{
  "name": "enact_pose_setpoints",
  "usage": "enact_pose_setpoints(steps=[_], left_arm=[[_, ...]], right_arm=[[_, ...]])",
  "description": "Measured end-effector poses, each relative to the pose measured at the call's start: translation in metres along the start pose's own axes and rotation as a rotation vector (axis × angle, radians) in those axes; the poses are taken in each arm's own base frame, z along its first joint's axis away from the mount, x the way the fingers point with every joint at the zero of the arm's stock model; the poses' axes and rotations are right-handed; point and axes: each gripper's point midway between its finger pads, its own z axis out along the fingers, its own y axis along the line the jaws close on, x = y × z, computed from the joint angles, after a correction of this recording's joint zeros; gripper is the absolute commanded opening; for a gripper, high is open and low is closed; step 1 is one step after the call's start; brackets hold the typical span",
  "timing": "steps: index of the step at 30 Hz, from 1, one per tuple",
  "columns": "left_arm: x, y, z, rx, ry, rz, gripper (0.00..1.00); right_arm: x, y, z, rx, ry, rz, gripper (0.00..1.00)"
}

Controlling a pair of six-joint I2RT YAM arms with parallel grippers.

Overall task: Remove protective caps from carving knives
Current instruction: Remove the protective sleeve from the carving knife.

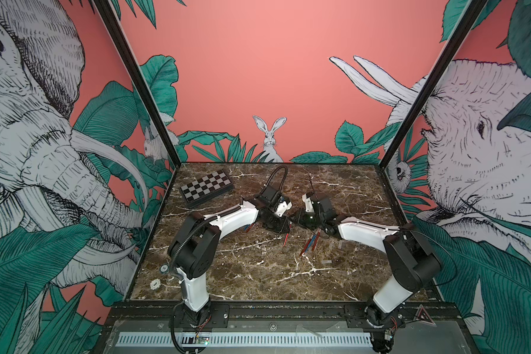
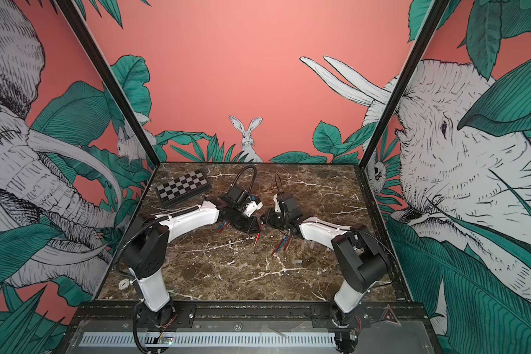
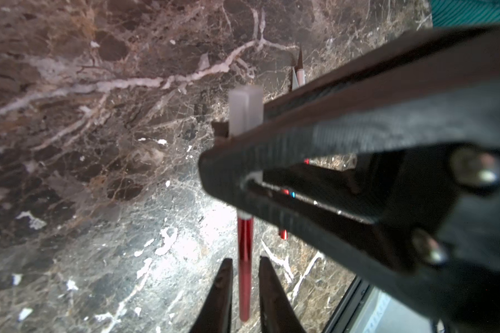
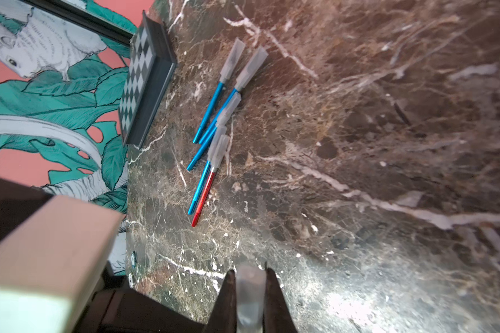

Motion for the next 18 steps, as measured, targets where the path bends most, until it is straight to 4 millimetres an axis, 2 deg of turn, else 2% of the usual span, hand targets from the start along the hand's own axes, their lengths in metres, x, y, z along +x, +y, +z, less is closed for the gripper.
enact_pose_setpoints(steps=[4,6,11,18], left_arm=[[0.0,0.0,0.0,-0.003,-0.002,-0.001,0.4],[-0.001,0.001,0.0,-0.005,-0.003,-0.001,0.42],[0.0,0.001,0.0,-0.006,-0.003,-0.001,0.43],[0.0,0.001,0.0,-0.005,-0.003,-0.001,0.41]], right_arm=[[0.003,-0.007,0.0,0.017,0.001,0.036,0.06],[0.005,-0.009,0.001,0.021,0.003,0.055,0.06],[0.009,-0.014,0.001,0.028,0.005,0.101,0.06],[0.005,-0.009,0.001,0.006,-0.01,0.134,0.05]])
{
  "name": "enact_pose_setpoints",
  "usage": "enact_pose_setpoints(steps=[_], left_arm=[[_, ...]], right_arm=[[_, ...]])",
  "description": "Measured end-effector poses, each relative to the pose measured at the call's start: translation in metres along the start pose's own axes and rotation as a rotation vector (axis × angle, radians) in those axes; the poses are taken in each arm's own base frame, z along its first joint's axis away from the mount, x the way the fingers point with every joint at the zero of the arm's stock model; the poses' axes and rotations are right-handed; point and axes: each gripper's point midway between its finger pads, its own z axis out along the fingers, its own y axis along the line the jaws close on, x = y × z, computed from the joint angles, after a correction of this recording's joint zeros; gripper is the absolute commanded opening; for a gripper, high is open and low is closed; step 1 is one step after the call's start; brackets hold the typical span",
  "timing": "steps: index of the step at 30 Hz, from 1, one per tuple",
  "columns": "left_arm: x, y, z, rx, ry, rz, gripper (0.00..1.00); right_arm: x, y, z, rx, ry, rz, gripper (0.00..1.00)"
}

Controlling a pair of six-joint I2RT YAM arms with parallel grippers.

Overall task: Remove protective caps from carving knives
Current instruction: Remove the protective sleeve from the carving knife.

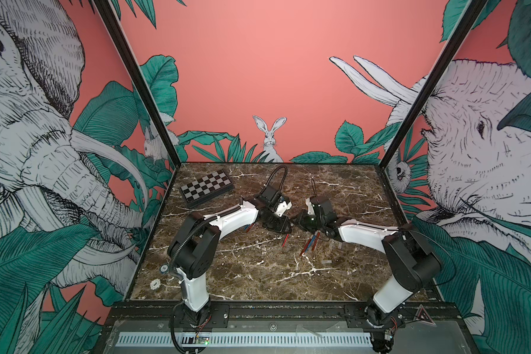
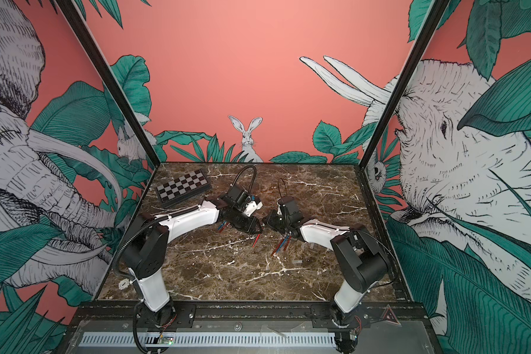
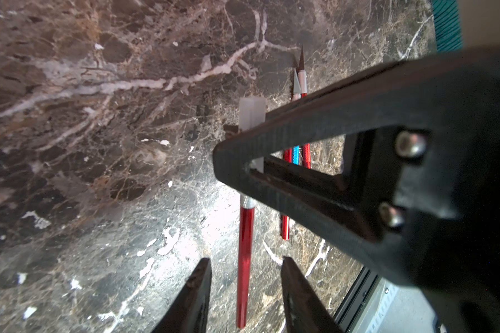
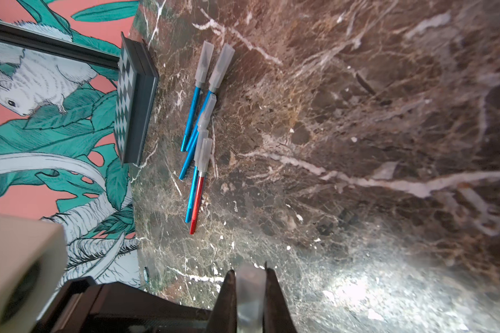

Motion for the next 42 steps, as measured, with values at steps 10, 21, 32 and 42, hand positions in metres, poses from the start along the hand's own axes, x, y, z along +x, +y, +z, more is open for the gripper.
enact_pose_setpoints(steps=[10,21,32,42], left_arm=[[-0.001,0.0,0.0,0.002,-0.005,0.006,0.31],[-0.001,-0.001,0.0,0.003,-0.005,0.006,0.21],[-0.001,-0.001,0.0,0.007,-0.006,0.007,0.08],[-0.002,-0.001,0.0,0.007,-0.009,0.01,0.0]], right_arm=[[-0.002,0.007,0.0,-0.029,-0.005,0.027,0.05],[-0.002,0.012,-0.003,-0.048,-0.003,0.043,0.05],[-0.003,0.018,-0.005,-0.07,-0.003,0.062,0.05],[-0.004,0.018,-0.005,-0.068,-0.005,0.062,0.05]])
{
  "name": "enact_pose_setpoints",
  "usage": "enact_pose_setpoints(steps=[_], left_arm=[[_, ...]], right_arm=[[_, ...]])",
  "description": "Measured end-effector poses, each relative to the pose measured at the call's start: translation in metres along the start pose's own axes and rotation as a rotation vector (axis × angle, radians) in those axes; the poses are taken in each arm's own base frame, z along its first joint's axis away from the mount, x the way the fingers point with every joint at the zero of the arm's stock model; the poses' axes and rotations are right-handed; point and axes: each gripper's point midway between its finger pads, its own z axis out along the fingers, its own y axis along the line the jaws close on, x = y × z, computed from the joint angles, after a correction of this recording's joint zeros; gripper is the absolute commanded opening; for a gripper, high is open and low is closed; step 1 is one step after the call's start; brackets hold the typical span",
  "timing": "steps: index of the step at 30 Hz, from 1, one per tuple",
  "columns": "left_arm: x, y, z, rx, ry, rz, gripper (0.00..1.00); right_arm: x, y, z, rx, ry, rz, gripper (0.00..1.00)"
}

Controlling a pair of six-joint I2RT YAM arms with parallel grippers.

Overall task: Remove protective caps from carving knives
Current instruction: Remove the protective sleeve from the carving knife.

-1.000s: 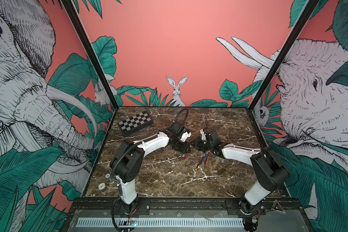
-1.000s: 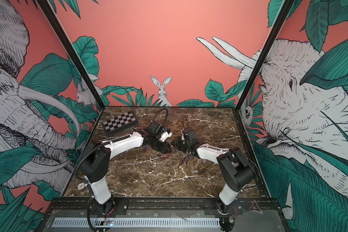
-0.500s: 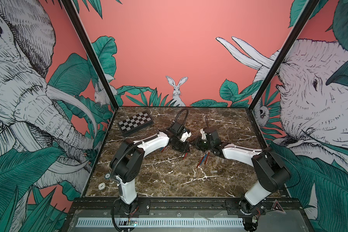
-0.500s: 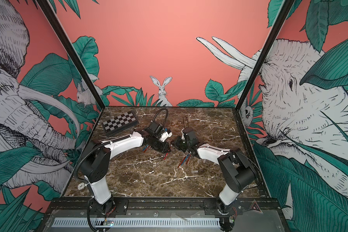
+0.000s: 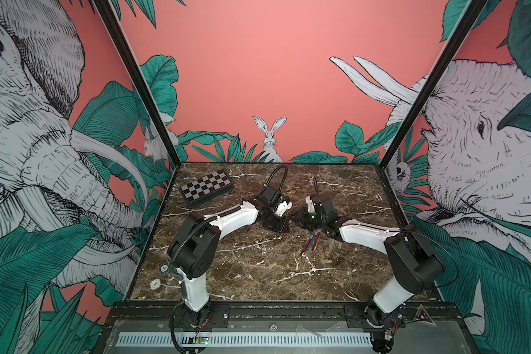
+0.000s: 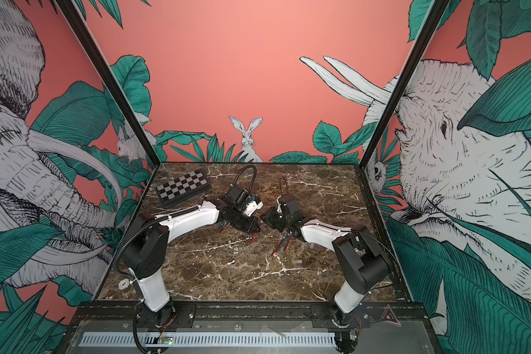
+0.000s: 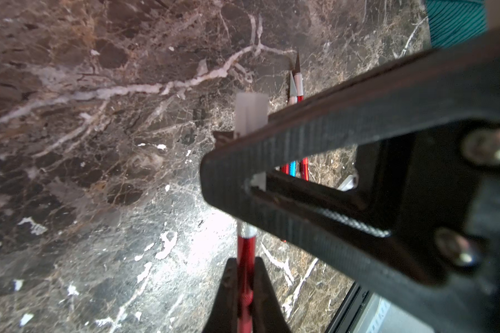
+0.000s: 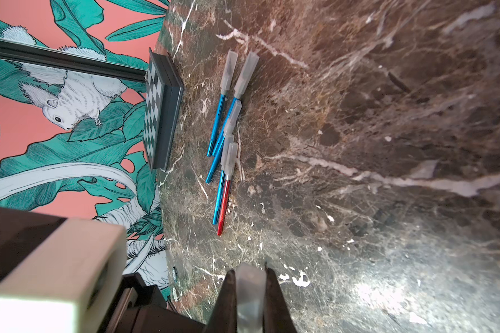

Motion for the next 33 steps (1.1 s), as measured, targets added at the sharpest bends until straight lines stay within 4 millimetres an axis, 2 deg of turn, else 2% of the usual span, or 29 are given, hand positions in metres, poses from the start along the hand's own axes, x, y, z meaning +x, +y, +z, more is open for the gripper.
enact_pose_setpoints(steps=[8,19,27,33], left_arm=[[0.003,0.001,0.0,-0.006,0.004,0.001,0.0],[0.017,-0.001,-0.011,-0.02,0.016,0.007,0.0],[0.02,0.002,-0.011,-0.035,0.025,0.0,0.0],[0.02,0.003,-0.011,-0.041,0.024,0.0,0.0]], right_arm=[[-0.005,-0.003,-0.001,0.009,-0.017,-0.029,0.05],[-0.03,0.005,-0.015,0.006,-0.097,-0.122,0.05],[-0.035,-0.006,-0.02,0.041,-0.101,-0.123,0.06],[-0.042,-0.025,-0.038,0.106,-0.102,-0.114,0.07]])
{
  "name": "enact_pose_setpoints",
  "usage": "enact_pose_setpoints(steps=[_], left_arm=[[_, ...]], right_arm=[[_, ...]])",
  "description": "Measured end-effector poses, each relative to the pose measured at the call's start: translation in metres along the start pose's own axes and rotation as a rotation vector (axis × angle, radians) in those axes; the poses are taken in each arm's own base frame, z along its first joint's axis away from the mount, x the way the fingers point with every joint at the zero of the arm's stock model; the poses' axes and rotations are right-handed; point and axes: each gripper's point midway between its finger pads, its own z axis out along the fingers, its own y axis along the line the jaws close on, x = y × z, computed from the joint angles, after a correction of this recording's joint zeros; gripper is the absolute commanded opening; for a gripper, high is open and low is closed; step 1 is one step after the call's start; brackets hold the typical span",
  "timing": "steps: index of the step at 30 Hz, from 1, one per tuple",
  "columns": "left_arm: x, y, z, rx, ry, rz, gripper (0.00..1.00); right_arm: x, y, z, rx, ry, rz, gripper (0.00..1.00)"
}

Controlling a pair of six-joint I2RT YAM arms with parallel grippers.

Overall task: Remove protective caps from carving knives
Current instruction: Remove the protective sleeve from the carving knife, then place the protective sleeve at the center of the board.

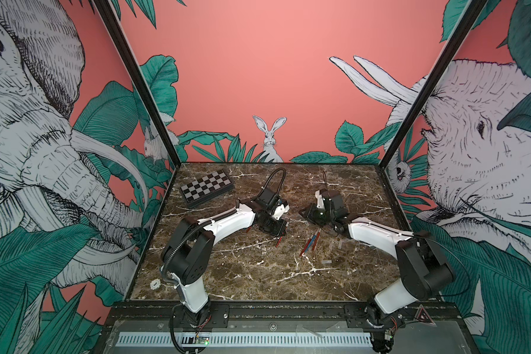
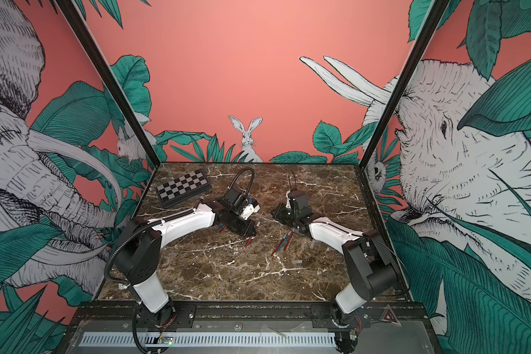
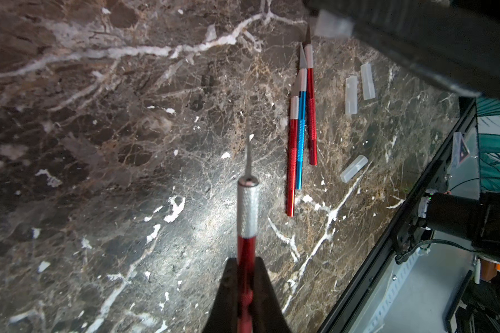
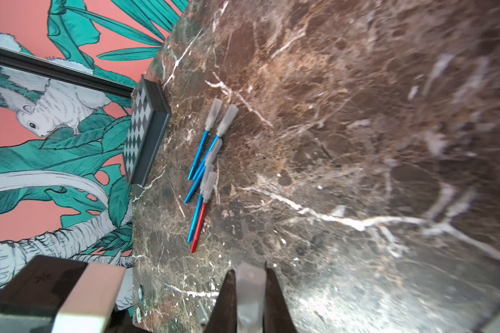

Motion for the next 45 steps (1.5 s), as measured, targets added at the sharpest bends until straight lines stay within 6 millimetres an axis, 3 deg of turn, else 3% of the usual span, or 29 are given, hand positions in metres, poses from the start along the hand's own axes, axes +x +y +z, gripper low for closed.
enact_pose_setpoints(steps=[10,17,26,39,45], left_arm=[[-0.018,-0.005,-0.002,0.003,-0.03,0.008,0.0],[-0.015,-0.015,0.027,0.001,0.024,0.026,0.0],[-0.021,-0.021,0.046,-0.002,0.04,0.038,0.0],[-0.021,-0.02,0.055,-0.009,0.059,0.036,0.0],[-0.021,-0.021,0.056,-0.005,0.063,0.036,0.0]], right_arm=[[-0.003,-0.097,-0.062,0.253,0.043,0.063,0.08],[0.02,-0.148,-0.089,0.384,0.145,0.105,0.09],[0.032,-0.168,-0.093,0.445,0.224,0.1,0.12],[-0.002,-0.162,-0.082,0.45,0.235,0.041,0.14],[-0.001,-0.17,-0.074,0.469,0.269,0.05,0.16]])
